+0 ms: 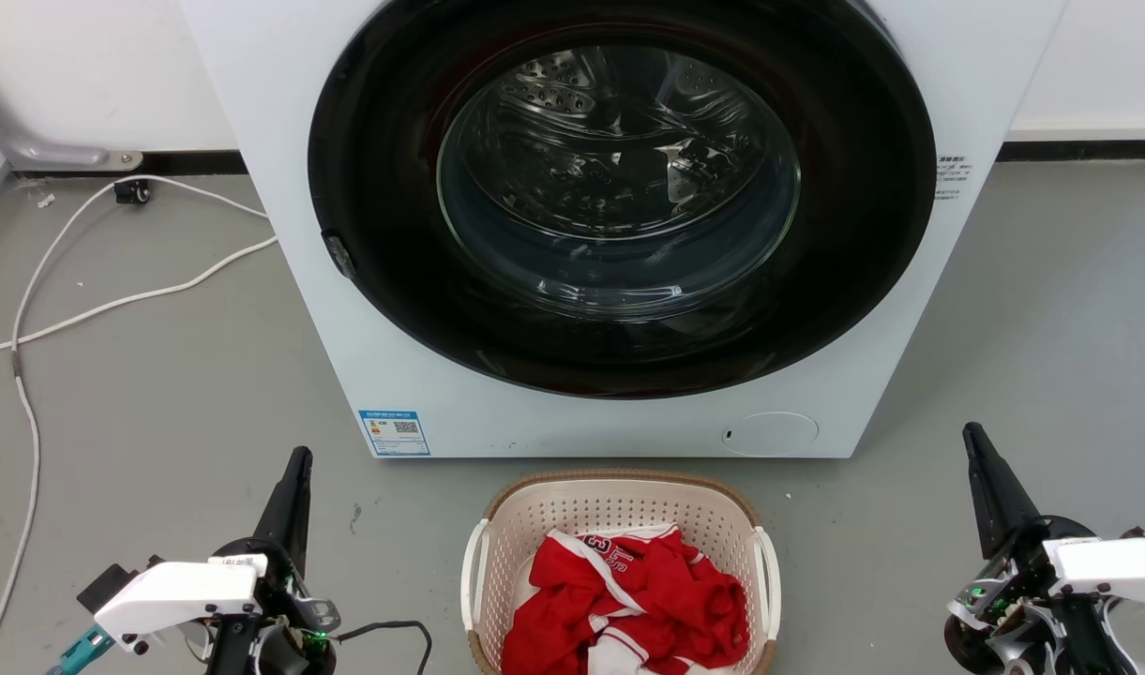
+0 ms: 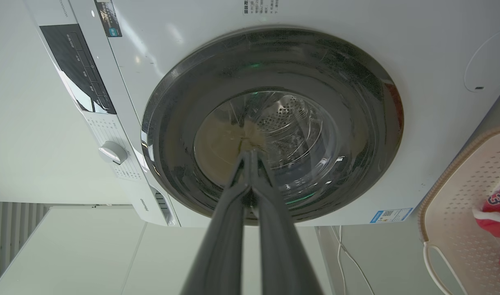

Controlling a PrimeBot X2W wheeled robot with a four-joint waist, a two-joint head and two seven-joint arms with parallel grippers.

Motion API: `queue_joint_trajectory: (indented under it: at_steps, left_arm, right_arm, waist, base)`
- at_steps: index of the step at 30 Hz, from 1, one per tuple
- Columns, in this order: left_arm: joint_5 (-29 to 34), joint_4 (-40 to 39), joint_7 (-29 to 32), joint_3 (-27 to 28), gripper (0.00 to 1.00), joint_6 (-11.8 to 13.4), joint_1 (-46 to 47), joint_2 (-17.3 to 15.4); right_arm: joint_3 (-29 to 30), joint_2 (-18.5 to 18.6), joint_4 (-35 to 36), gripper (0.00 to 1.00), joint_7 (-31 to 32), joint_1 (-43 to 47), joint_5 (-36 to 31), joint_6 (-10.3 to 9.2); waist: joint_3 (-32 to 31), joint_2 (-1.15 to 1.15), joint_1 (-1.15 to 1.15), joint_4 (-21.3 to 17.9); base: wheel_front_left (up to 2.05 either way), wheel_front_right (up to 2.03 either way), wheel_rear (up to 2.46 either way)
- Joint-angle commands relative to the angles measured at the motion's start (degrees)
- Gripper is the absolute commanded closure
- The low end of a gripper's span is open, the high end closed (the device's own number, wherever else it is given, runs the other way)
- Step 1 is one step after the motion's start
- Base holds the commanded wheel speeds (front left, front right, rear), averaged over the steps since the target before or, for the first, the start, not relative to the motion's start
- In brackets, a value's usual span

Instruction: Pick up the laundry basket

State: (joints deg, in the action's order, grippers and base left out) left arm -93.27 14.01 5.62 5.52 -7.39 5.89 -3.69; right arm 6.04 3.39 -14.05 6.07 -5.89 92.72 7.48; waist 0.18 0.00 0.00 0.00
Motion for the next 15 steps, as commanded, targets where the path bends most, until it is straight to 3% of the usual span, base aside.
queue_joint_trajectory:
  at_steps: [1, 15]
  left_arm:
    - [0.37, 0.08, 0.19, 0.13, 1.00, -0.19, 0.55, 0.07]
    - [0.48, 0.09, 0.34, 0.36, 1.00, -0.19, 0.58, 0.22]
  right_arm:
    - [0.09, -0.20, -0.06, 1.00, 0.12, -0.66, -0.21, 0.02]
    - [0.21, -0.30, -0.06, 1.00, 0.28, -0.68, -0.39, 0.02]
  waist:
    - [0.00, 0.00, 0.00, 0.00]
    - [0.00, 0.00, 0.00, 0.00]
  base:
    - [0.00, 0.00, 0.00]
    - [0.00, 0.00, 0.00]
